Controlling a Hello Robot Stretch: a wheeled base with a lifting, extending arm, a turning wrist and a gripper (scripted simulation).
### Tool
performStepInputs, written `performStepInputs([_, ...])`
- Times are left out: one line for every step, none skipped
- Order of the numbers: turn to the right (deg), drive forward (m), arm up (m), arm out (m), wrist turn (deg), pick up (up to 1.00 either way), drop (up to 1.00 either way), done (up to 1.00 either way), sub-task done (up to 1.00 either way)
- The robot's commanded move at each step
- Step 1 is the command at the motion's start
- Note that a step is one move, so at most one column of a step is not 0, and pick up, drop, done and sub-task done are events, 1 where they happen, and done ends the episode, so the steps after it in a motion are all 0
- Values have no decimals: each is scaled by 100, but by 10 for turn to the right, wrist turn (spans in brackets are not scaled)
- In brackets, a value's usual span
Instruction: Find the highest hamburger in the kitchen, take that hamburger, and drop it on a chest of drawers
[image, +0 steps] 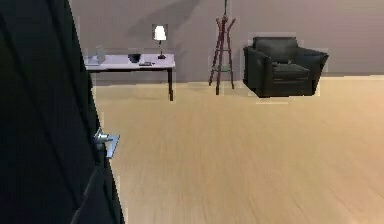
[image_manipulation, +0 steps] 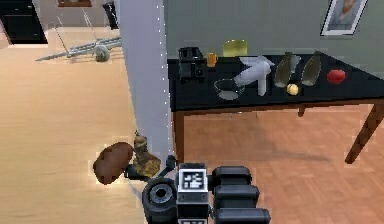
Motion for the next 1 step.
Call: performStepInputs([-60,0,0,0,0,0,0,0,0])
